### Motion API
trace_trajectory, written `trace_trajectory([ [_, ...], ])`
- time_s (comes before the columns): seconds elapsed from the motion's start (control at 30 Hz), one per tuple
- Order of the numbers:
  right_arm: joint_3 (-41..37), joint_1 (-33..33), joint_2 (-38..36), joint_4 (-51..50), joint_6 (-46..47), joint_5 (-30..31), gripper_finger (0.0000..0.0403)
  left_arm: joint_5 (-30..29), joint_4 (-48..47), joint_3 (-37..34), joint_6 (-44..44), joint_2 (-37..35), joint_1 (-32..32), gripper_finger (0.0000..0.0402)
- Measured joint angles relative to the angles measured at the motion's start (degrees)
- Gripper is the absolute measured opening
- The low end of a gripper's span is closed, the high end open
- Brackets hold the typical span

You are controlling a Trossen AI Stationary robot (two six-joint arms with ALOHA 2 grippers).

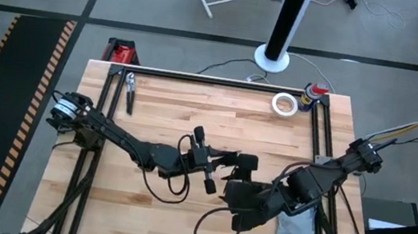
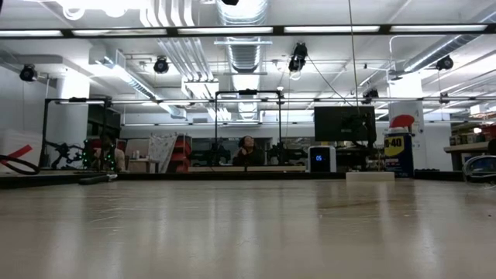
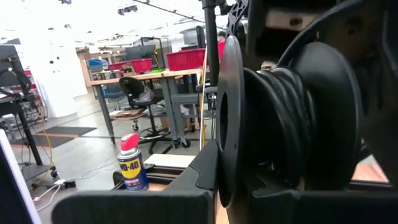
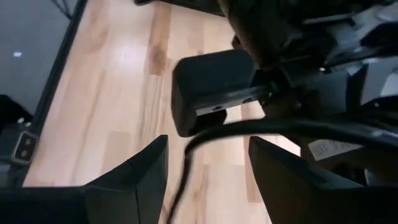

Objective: Coil cords
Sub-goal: Coil the black wire into the spool

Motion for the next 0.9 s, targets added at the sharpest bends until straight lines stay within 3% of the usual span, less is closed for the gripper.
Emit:
trace_trajectory([
  [0.17,0.45,0.18,0.89,-0.58,0.07,4.52,0.0202,-0.96,0.63,-0.03,-0.51,0.05,0.24,0.0000],
  [0.33,0.98,1.66,1.16,-1.24,-1.00,8.79,0.0164,-1.11,0.56,-0.24,-0.89,0.11,0.29,0.0000],
  [0.47,1.01,0.98,1.18,-1.58,-0.43,4.27,0.0132,-1.11,0.49,-0.26,-1.13,0.14,0.36,0.0000],
  [0.63,4.26,-0.31,1.25,-5.07,2.21,-3.05,0.0121,-1.09,-0.63,-0.28,-2.24,0.17,0.48,0.0000],
  [0.9,7.03,-2.68,1.37,-5.45,-0.70,-6.99,0.0117,-0.83,-1.15,-0.31,-3.92,3.13,1.38,0.0000],
])
